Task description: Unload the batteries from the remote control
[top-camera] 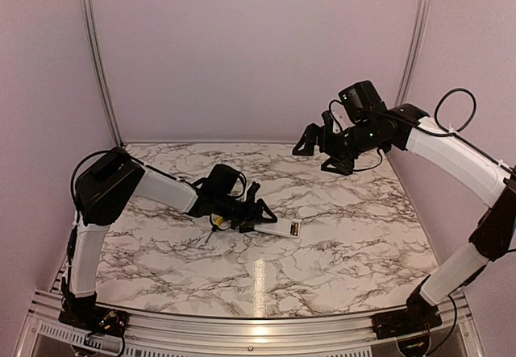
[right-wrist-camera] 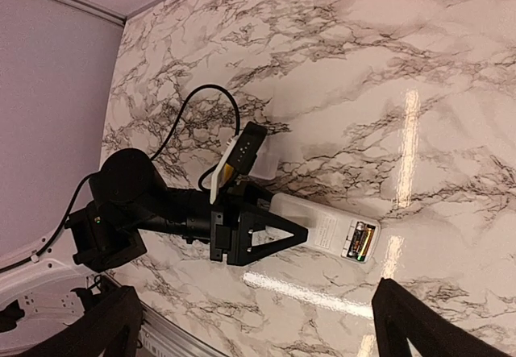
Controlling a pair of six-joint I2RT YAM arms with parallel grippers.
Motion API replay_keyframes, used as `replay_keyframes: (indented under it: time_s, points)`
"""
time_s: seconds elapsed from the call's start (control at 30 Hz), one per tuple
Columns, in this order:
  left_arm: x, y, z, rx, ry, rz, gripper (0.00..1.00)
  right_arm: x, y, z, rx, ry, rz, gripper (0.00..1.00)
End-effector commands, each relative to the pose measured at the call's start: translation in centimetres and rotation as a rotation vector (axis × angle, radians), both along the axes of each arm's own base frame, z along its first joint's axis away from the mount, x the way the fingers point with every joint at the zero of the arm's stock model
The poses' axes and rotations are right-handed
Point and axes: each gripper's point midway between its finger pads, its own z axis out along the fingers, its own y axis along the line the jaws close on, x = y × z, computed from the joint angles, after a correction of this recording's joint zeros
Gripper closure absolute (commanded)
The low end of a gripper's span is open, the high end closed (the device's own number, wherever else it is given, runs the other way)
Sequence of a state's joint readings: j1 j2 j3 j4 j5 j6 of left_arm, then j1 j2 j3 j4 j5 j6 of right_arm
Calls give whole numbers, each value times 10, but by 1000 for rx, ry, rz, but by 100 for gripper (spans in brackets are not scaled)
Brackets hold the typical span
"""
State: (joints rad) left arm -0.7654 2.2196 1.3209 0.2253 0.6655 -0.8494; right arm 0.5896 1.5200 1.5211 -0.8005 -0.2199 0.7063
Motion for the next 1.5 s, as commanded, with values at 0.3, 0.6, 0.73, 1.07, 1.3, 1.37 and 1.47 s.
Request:
replay_keyframes:
  time_s: [0.3, 0.6, 0.73, 1.07, 1.3, 1.37, 1.47]
  points:
    - [-3, 16, -18, 107, -16, 14, 1, 1, -8, 12, 13, -28, -30, 2]
    - [4, 24, -3, 166, -65, 48, 1, 1, -8, 16, 6, -39, -20, 2]
    - [4, 33, -2, 218, -74, 61, 1, 2, -7, 16, 5, -44, -16, 2]
    - [6, 50, 29, 278, -179, 76, 1, 5, -11, 21, -16, -76, -18, 2]
    - [10, 75, 50, 377, -284, 105, 1, 8, -13, 25, -27, -101, -23, 2]
    - [12, 88, 57, 433, -322, 124, 1, 9, -13, 27, -29, -110, -24, 2]
    - [17, 103, 71, 498, -395, 145, 1, 11, -13, 29, -30, -121, -24, 2]
